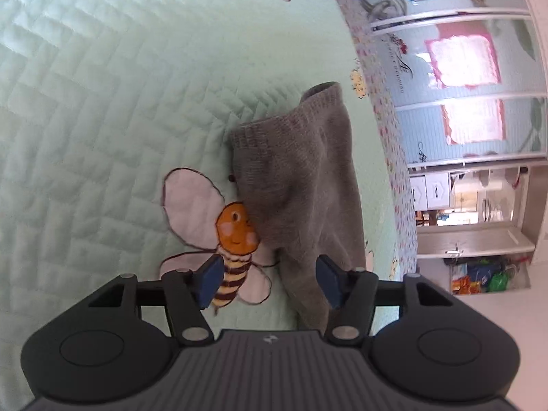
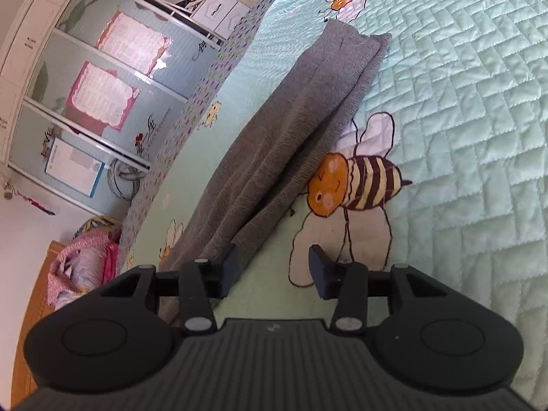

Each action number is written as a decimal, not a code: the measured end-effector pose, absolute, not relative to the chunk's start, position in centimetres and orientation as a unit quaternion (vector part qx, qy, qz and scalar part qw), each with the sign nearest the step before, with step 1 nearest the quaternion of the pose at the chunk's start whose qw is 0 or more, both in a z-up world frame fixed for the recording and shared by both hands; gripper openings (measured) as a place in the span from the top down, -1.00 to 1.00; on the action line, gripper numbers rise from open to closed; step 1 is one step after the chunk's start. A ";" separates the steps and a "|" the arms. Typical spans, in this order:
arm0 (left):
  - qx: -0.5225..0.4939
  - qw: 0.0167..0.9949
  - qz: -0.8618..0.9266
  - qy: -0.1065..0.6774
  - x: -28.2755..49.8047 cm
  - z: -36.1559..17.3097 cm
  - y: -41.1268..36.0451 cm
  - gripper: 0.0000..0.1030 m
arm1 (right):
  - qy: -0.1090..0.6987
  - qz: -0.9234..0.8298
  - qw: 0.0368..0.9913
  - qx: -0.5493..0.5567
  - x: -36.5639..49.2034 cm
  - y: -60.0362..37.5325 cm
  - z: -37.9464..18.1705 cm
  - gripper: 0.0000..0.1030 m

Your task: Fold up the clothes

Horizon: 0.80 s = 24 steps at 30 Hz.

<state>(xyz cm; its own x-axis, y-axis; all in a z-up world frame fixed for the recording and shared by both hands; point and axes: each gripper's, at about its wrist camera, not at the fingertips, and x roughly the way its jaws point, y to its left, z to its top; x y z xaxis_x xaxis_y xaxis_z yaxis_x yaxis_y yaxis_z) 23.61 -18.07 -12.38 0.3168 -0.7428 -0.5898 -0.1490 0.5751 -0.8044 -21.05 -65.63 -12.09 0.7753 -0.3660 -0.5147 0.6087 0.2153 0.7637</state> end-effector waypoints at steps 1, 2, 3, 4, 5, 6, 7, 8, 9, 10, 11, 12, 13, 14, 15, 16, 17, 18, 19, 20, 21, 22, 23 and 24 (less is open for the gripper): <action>-0.411 0.698 -0.212 0.546 24.2 -12.4 -18.6 -0.21 | 0.103 -0.321 0.769 0.544 -21.0 -65.9 -12.0 -0.01; -0.409 0.698 -0.202 0.552 24.7 -12.5 -19.2 -0.21 | 0.094 -0.325 0.764 0.549 -21.1 -66.2 -12.0 -0.18; -0.404 0.700 -0.190 0.558 25.2 -12.6 -19.6 -0.21 | 0.084 -0.327 0.758 0.557 -21.1 -66.7 -12.3 -0.30; -0.399 0.704 -0.185 0.558 25.7 -12.6 -20.1 -0.21 | 0.075 -0.328 0.751 0.567 -21.1 -67.2 -12.5 -0.31; -0.396 0.707 -0.184 0.556 26.1 -12.7 -20.6 -0.21 | 0.067 -0.328 0.744 0.578 -21.0 -67.9 -12.6 -0.31; -0.394 0.709 -0.183 0.556 26.5 -12.7 -20.9 -0.21 | 0.060 -0.328 0.739 0.586 -21.0 -68.4 -12.9 -0.31; -0.393 0.710 -0.182 0.555 26.8 -12.7 -21.2 -0.22 | 0.052 -0.329 0.734 0.592 -21.0 -68.9 -13.0 -0.31; -0.393 0.712 -0.180 0.553 27.1 -12.7 -21.5 -0.24 | 0.045 -0.332 0.731 0.594 -20.9 -69.2 -13.2 -0.32; -0.393 0.714 -0.178 0.552 27.4 -12.7 -21.8 -0.24 | 0.038 -0.335 0.728 0.597 -20.7 -69.6 -13.3 -0.36; -0.392 0.715 -0.177 0.551 27.6 -12.7 -22.0 -0.24 | 0.033 -0.337 0.725 0.600 -20.5 -70.0 -13.5 -0.37; -0.389 0.719 -0.178 0.547 27.8 -12.7 -22.3 -0.24 | 0.027 -0.338 0.722 0.603 -20.2 -70.4 -13.7 -0.38; -0.385 0.724 -0.180 0.543 27.8 -12.7 -22.5 -0.24 | 0.021 -0.340 0.719 0.606 -20.0 -70.8 -13.8 -0.38; -0.379 0.730 -0.181 0.540 27.9 -12.7 -22.8 -0.20 | 0.015 -0.341 0.716 0.609 -19.8 -71.2 -14.1 -0.38; -0.372 0.735 -0.180 0.537 27.8 -12.7 -22.9 -0.10 | 0.008 -0.342 0.714 0.611 -19.5 -71.6 -14.3 -0.38; -0.368 0.740 -0.176 0.535 27.9 -12.7 -23.1 -0.01 | 0.004 -0.345 0.711 0.612 -19.2 -72.0 -14.4 -0.38; -0.364 0.743 -0.173 0.535 28.1 -12.8 -23.3 0.21 | 0.002 -0.350 0.711 0.610 -18.8 -72.3 -14.4 -0.38; -0.361 0.744 -0.173 0.535 28.3 -12.9 -23.3 0.36 | 0.006 -0.354 0.712 0.606 -18.3 -72.6 -14.4 -0.37; -0.356 0.747 -0.176 0.533 28.3 -12.9 -23.2 0.41 | 0.013 -0.359 0.715 0.600 -17.9 -72.8 -14.3 -0.28; -0.351 0.751 -0.180 0.530 28.3 -12.9 -23.2 0.49 | 0.023 -0.364 0.717 0.595 -17.4 -73.1 -14.2 -0.10; -0.342 0.757 -0.186 0.524 28.1 -12.7 -23.1 0.56 | 0.037 -0.368 0.715 0.593 -17.2 -73.4 -14.3 0.61; -0.332 0.766 -0.194 0.515 27.7 -12.3 -23.0 0.59 | 0.047 -0.369 0.711 0.596 -17.2 -73.6 -14.5 0.82; -0.322 0.775 -0.202 0.505 27.3 -11.9 -23.0 0.66 | 0.051 -0.368 0.710 0.598 -17.4 -73.7 -14.6 0.82; -0.314 0.783 -0.210 0.493 26.9 -11.5 -22.8 0.68 | 0.045 -0.363 0.716 0.595 -17.8 -73.5 -14.3 0.82; -0.311 0.790 -0.218 0.481 26.4 -11.0 -22.5 0.69 | 0.044 -0.360 0.725 0.586 -18.1 -73.1 -13.7 0.82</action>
<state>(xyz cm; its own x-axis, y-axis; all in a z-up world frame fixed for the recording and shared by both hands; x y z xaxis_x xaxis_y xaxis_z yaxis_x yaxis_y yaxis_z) 26.38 -22.53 -11.00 0.4418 -0.6441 -0.6245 0.0459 0.7114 -0.7013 -18.15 -73.11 -13.72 0.7375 -0.4703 -0.4846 0.5724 0.0545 0.8182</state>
